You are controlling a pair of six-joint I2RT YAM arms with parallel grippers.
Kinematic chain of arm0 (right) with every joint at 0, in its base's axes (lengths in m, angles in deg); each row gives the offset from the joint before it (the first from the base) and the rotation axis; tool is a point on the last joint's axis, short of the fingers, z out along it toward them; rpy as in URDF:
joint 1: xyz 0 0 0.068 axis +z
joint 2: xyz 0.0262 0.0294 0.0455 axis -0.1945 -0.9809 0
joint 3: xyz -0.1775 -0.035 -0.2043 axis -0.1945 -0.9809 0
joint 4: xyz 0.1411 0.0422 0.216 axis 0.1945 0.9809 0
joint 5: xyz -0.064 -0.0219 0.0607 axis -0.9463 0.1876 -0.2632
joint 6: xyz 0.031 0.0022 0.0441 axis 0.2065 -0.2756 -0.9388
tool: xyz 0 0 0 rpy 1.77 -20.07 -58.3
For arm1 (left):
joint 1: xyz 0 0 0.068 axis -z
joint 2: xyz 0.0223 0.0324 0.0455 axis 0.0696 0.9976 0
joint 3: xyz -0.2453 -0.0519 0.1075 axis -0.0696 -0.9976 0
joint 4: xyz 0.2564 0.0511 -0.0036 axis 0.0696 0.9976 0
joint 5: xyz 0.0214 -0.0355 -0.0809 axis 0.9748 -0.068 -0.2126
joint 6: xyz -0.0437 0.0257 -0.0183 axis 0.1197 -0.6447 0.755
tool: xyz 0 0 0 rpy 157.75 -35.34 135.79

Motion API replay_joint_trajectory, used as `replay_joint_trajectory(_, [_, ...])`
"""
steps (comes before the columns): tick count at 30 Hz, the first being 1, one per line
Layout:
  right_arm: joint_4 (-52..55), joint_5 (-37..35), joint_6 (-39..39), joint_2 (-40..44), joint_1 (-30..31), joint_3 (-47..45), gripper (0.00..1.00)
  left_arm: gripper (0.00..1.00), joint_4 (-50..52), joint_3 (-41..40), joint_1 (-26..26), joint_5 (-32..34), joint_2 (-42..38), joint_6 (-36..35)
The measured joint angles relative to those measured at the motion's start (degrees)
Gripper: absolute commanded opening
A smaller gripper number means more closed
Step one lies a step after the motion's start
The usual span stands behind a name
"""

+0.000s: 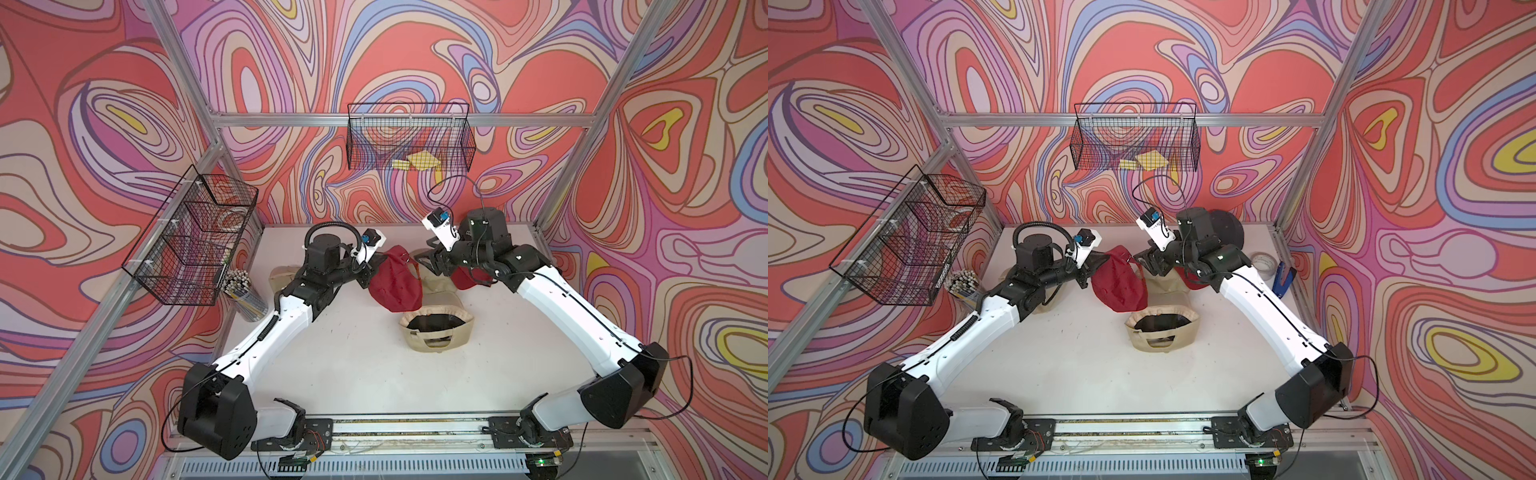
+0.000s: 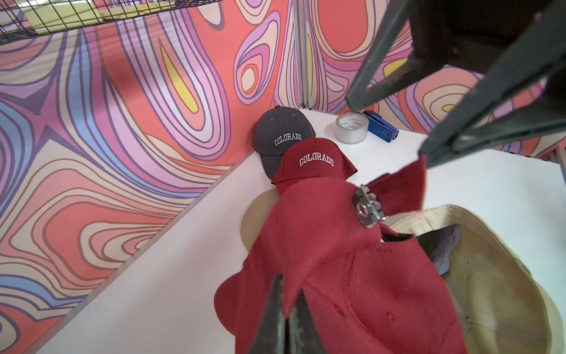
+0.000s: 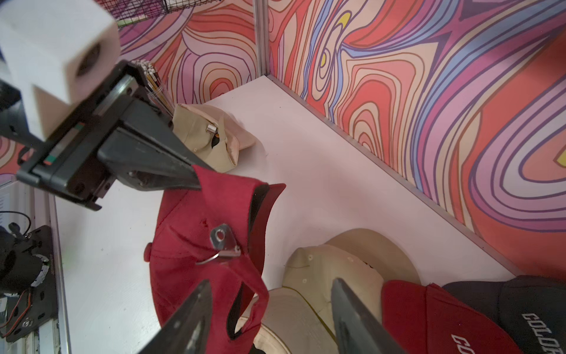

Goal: Open the adjustable buckle of the baseball cap
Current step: Open the adjustable buckle on the baseball cap, then pull the adjustable strap on the baseball cap.

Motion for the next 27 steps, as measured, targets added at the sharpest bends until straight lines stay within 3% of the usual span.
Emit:
replay_joint_trajectory(3, [-0.7, 2.1, 0.4, 0.8, 0.1, -2.4, 0.55, 0.00, 0.2, 0.0, 0.0, 0.0, 0.0, 0.0])
replay_joint_trajectory(13, [-9.5, 6.5, 2.5, 1.2, 0.1, -9.9, 0.56, 0.00, 0.9, 0.0, 0.0, -3.0, 0.0, -0.3])
replay_joint_trajectory(20, [-13.1, 8.6, 3.7, 1.1, 0.1, -10.3, 0.43, 0.00, 1.1, 0.0, 0.0, -4.5, 0.0, -0.3])
replay_joint_trajectory(27, [-15.1, 10.0, 3.8, 1.1, 0.1, -11.5, 0.42, 0.00, 1.4, 0.0, 0.0, -5.0, 0.0, -0.3])
